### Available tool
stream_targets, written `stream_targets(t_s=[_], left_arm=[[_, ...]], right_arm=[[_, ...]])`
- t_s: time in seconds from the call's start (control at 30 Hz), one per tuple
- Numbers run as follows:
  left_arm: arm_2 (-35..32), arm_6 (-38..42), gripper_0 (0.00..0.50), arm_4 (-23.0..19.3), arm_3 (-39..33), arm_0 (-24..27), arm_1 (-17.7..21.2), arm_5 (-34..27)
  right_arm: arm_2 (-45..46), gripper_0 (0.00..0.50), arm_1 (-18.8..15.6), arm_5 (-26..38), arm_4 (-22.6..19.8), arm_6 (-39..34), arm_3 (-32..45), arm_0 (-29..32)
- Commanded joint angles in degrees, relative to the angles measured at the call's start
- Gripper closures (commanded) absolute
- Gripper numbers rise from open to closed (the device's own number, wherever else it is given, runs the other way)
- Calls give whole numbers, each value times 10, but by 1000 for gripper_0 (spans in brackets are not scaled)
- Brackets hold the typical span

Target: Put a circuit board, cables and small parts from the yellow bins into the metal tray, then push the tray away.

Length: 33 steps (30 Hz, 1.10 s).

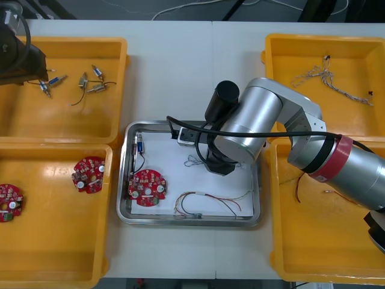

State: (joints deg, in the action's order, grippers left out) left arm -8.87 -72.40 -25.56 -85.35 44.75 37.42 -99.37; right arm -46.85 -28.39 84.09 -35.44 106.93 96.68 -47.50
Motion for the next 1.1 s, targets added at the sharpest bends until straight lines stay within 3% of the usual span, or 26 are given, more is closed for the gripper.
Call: stream_targets(t_s=[0.03,0.33,0.7,0.93,1.1], left_arm=[[-29,-62,5,3,-3,2,23,16],[-41,-77,7,1,23,2,22,46],[-37,-90,11,-2,145,3,17,161],[-25,-86,16,3,196,10,0,215],[-24,-84,17,16,231,29,-16,236]], right_arm=[[35,0,11,19,-3,8,29,1],[100,0,7,100,-14,1,74,2],[243,0,5,259,-29,-26,143,2],[310,0,-14,259,-46,-105,169,10],[381,0,-34,259,-45,-174,221,67]])
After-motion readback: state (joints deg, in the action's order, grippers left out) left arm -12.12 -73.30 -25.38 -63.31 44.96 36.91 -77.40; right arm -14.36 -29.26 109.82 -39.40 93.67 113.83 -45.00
